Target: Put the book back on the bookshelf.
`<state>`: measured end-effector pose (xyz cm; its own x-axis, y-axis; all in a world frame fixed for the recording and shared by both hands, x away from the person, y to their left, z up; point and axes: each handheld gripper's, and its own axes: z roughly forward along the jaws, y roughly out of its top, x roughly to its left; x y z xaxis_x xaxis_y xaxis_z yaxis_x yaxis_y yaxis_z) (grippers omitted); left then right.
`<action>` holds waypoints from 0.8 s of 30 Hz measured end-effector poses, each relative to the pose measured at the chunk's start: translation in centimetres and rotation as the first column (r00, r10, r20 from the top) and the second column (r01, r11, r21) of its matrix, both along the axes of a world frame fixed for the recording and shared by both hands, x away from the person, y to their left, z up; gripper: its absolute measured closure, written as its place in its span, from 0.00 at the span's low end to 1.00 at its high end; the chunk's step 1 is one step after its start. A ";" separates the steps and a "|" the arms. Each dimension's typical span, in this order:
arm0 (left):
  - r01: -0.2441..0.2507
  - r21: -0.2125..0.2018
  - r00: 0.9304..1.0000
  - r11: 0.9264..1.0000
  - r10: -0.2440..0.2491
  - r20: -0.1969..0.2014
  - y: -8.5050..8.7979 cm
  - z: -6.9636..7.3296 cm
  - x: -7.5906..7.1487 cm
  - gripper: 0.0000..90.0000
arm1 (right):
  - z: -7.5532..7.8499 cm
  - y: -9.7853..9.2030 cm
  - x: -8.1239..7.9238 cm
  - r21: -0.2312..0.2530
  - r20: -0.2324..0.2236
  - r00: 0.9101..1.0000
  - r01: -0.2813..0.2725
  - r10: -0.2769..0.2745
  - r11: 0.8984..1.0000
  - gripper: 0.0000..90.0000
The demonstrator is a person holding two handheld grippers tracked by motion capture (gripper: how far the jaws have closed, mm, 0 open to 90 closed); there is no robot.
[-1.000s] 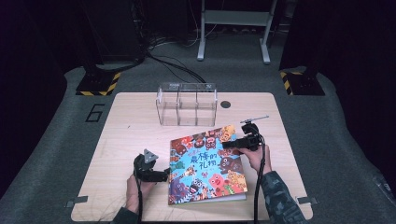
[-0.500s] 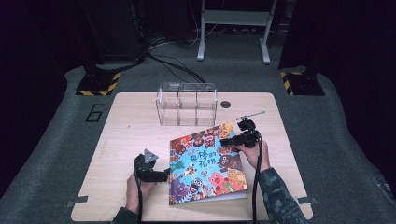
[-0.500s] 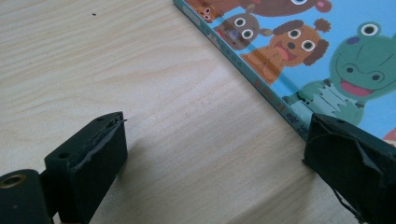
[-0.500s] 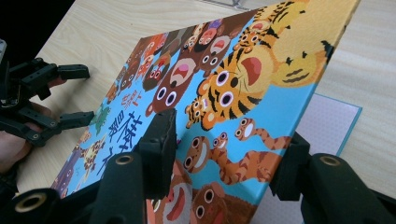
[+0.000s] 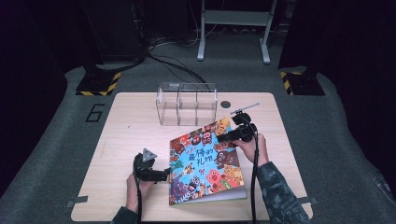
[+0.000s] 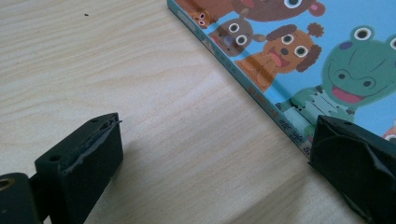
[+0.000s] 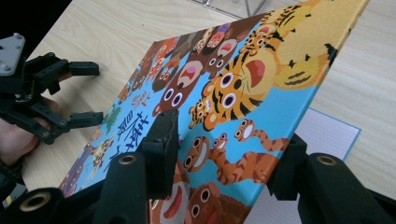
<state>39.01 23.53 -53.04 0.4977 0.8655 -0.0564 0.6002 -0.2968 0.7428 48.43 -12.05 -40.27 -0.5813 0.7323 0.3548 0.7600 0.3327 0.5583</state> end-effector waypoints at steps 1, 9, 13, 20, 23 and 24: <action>0.001 0.000 1.000 1.000 -0.001 0.000 0.0 0.0 0.0 0.03 | 0.2 0.2 0.1 -0.013 0.002 1.000 -0.008 0.008 1.000 0.58; 0.015 0.084 1.000 0.996 -0.016 0.015 -0.2 0.0 0.0 0.04 | 1.0 1.0 0.8 0.000 0.004 1.000 -0.028 0.028 1.000 0.57; 0.015 0.084 1.000 0.996 -0.016 0.014 -0.2 0.0 0.0 0.04 | 1.3 1.4 1.3 -0.001 -0.007 1.000 -0.030 0.029 1.000 0.56; 0.018 0.083 1.000 0.996 -0.020 0.015 -0.1 0.0 0.0 0.04 | 1.7 2.2 2.5 -0.019 -0.008 0.999 -0.046 0.046 0.999 0.56; 0.019 0.083 1.000 0.996 -0.020 0.015 -0.1 0.0 0.0 0.04 | 1.7 2.4 2.8 -0.027 -0.008 0.999 -0.052 0.052 0.998 0.55; 0.019 0.082 1.000 0.996 -0.020 0.015 -0.1 0.0 0.0 0.04 | 1.6 2.5 2.9 -0.028 -0.019 0.999 -0.047 0.047 0.998 0.55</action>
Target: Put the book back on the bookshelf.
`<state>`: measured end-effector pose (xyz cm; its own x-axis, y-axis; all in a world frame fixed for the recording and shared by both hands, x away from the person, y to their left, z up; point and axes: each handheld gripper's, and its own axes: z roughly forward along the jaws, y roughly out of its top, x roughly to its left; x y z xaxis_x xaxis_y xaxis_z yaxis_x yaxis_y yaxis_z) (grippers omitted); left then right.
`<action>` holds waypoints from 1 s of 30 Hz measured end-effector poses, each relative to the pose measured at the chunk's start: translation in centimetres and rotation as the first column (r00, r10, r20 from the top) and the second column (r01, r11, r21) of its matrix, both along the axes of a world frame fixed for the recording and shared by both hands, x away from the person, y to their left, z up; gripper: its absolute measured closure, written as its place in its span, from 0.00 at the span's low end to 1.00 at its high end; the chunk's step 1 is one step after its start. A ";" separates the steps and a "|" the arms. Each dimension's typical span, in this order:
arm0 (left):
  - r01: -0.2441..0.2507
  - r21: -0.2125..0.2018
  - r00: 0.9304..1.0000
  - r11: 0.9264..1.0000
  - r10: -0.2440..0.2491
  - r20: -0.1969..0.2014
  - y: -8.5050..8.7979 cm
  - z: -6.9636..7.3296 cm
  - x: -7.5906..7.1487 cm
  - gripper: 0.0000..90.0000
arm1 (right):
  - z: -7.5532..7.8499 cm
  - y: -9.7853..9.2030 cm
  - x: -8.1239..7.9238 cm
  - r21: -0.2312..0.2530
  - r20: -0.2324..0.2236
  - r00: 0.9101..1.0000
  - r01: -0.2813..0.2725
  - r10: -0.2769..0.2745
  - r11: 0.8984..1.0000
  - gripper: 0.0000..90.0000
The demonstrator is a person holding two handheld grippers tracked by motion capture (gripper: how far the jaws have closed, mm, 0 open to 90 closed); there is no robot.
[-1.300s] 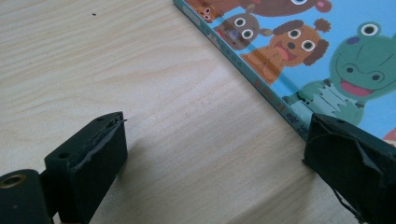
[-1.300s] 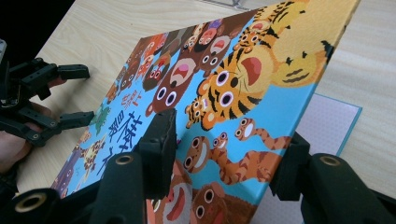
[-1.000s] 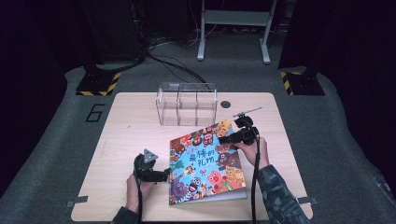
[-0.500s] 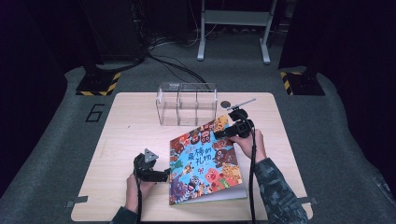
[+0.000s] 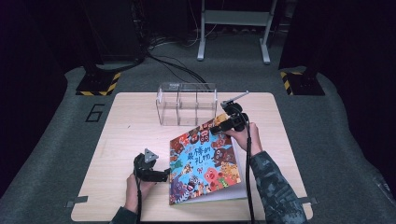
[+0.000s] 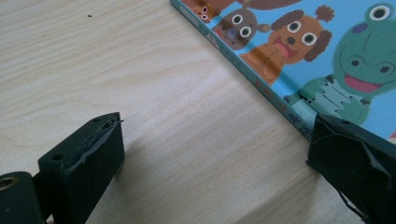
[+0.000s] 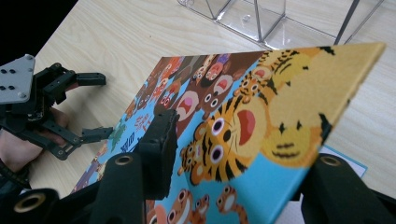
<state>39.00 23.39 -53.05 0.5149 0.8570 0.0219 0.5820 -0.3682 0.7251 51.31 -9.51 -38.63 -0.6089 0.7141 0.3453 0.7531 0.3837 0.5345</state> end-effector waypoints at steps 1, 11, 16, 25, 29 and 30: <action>0.002 0.002 1.000 1.000 -0.002 -0.001 0.0 0.0 0.0 0.04 | 0.0 0.1 0.1 -0.006 -0.006 1.000 0.000 0.000 1.000 0.55; 0.007 0.000 1.000 1.000 -0.007 -0.001 0.0 0.0 0.0 0.04 | 0.0 0.6 1.2 -0.013 0.002 1.000 -0.020 0.020 1.000 0.52; 0.021 0.013 1.000 1.000 -0.021 -0.007 0.2 0.1 0.0 0.04 | -0.2 0.9 1.5 -0.013 0.015 0.999 -0.036 0.036 0.999 0.53; 0.021 0.011 1.000 1.000 -0.021 -0.007 0.2 0.1 0.0 0.05 | -0.4 0.8 1.4 0.011 0.018 0.999 -0.040 0.040 0.999 0.61; 0.022 0.011 1.000 1.000 -0.022 -0.007 0.2 0.1 0.0 0.05 | -0.6 0.6 1.4 0.026 0.013 0.999 -0.044 0.043 0.999 0.64; 0.021 0.010 1.000 1.000 -0.021 -0.007 0.2 0.1 0.0 0.05 | -0.6 0.5 1.4 0.032 0.009 0.999 -0.042 0.041 0.999 0.64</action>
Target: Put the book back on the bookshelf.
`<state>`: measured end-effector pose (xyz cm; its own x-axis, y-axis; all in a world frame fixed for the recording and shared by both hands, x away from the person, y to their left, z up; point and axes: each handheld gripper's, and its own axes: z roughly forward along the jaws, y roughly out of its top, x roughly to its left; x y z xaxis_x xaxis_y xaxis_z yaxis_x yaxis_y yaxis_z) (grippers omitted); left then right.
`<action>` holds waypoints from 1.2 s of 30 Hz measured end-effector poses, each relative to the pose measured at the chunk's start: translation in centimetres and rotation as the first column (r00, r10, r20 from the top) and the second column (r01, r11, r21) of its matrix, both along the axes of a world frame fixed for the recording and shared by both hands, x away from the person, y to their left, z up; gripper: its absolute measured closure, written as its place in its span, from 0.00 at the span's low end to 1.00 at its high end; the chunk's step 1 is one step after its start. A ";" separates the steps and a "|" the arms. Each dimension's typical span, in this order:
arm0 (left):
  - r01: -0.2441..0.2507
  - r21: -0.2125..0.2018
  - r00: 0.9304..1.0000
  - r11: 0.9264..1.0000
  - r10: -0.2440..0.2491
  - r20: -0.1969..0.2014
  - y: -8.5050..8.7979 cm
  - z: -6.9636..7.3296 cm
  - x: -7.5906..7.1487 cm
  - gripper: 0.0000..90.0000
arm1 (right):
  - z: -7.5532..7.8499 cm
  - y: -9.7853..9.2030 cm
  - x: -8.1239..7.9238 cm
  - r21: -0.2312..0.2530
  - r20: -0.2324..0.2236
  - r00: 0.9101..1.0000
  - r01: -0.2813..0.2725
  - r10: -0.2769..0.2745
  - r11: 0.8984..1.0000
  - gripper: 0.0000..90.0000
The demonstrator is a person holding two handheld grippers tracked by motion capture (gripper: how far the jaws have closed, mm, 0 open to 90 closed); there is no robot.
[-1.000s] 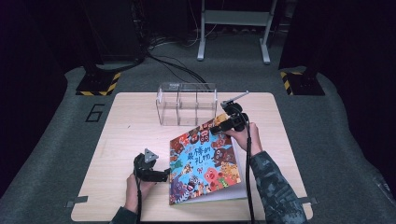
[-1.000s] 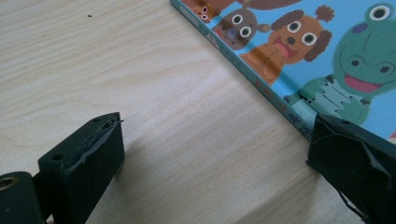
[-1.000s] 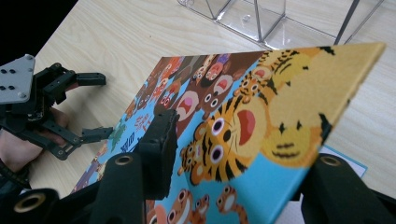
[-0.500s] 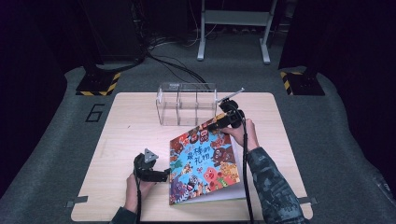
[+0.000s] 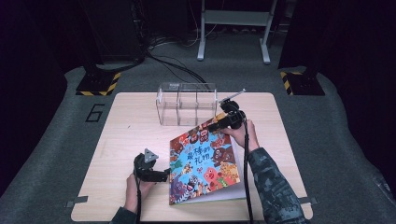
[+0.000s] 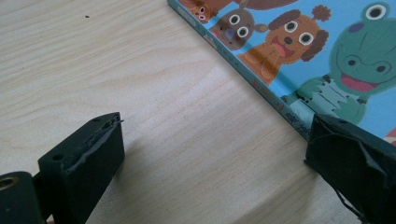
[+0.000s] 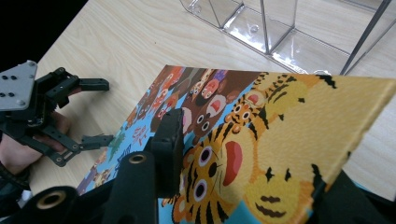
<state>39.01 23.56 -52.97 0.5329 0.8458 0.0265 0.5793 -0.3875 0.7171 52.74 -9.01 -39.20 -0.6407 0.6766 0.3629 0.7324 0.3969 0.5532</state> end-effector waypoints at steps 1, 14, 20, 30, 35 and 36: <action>0.001 0.001 1.000 1.000 -0.001 0.000 0.0 0.0 0.0 0.05 | -0.1 -0.1 0.0 0.006 0.002 1.000 -0.004 0.004 1.000 0.65; 0.004 0.002 1.000 1.000 -0.004 0.000 0.0 0.0 0.0 0.05 | -0.7 -0.9 -0.1 0.031 0.034 0.999 -0.042 0.041 0.999 0.68; 0.011 0.000 1.000 1.000 -0.011 0.002 0.0 0.0 0.0 0.04 | -0.8 -1.1 -0.4 0.035 0.063 0.997 -0.052 0.050 0.998 0.68; -0.004 -0.037 1.000 0.999 0.005 0.007 -0.1 -0.1 0.0 0.04 | -1.0 -1.6 -1.2 0.037 0.136 0.990 -0.052 0.046 0.998 0.68; -0.011 -0.064 1.000 0.998 0.011 0.000 0.1 -0.1 0.0 0.04 | -1.0 -1.9 -1.8 0.043 0.173 0.984 -0.049 0.041 0.998 0.68; -0.005 -0.061 1.000 0.998 0.004 -0.007 0.2 -0.1 0.0 0.04 | -1.0 -2.1 -2.2 0.042 0.179 0.983 -0.040 0.032 0.998 0.68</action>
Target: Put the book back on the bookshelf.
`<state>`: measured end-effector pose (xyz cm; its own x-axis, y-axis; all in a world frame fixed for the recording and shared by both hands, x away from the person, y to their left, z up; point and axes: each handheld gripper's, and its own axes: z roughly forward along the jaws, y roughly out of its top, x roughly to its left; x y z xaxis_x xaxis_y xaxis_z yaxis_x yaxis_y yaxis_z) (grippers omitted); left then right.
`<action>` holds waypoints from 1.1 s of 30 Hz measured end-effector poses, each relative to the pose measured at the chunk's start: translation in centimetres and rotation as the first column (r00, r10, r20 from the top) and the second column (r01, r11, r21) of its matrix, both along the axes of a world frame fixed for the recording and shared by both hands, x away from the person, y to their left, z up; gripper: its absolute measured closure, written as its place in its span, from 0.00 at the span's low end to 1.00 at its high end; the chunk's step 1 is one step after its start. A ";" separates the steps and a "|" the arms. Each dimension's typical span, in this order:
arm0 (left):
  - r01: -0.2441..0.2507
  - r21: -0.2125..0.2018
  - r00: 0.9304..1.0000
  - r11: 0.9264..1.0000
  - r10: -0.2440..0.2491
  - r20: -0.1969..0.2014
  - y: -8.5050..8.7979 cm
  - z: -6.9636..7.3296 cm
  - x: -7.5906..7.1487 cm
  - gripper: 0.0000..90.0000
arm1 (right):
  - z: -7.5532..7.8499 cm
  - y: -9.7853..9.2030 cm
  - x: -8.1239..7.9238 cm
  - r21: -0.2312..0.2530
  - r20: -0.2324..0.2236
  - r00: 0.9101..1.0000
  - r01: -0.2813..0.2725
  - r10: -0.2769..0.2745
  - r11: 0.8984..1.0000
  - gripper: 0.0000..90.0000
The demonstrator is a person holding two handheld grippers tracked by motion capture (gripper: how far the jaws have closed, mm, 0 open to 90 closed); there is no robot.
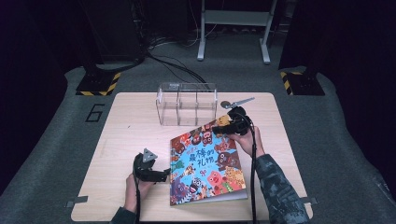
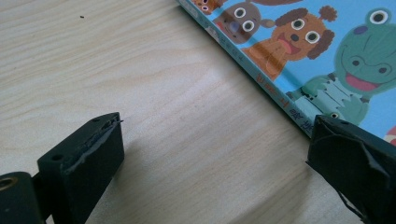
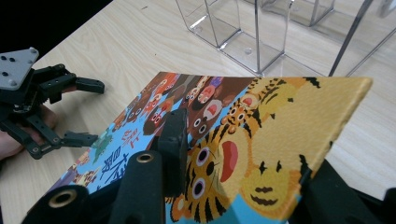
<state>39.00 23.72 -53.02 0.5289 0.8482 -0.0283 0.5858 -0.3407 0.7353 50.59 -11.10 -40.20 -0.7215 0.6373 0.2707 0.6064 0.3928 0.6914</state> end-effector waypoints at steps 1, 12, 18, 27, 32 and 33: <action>0.006 0.003 1.000 1.000 -0.006 -0.007 0.1 0.1 0.0 0.04 | 0.0 0.0 0.0 0.000 0.000 1.000 0.000 0.000 1.000 0.68; 0.008 -0.075 1.000 0.997 -0.008 -0.009 0.6 0.0 0.2 0.03 | -0.2 -0.7 -1.3 0.005 0.086 0.996 0.007 -0.008 1.000 0.66; -0.006 -0.122 0.999 0.993 0.000 -0.050 0.8 0.3 0.5 0.02 | -0.2 -1.0 -2.0 0.021 0.123 0.992 0.005 -0.008 1.000 0.66; -0.027 -0.167 0.998 0.986 0.018 -0.053 1.2 1.2 1.0 0.00 | -0.3 -0.9 -2.3 0.030 0.172 0.985 0.020 -0.025 0.999 0.65; -0.022 -0.191 0.998 0.981 0.010 -0.063 1.3 1.9 1.4 0.00 | -0.2 -0.7 -2.5 0.034 0.204 0.979 0.018 -0.025 0.999 0.65; -0.018 -0.187 0.998 0.982 0.007 -0.059 1.3 2.0 1.5 0.00 | -0.1 -0.7 -2.6 0.029 0.215 0.976 0.014 -0.020 0.999 0.65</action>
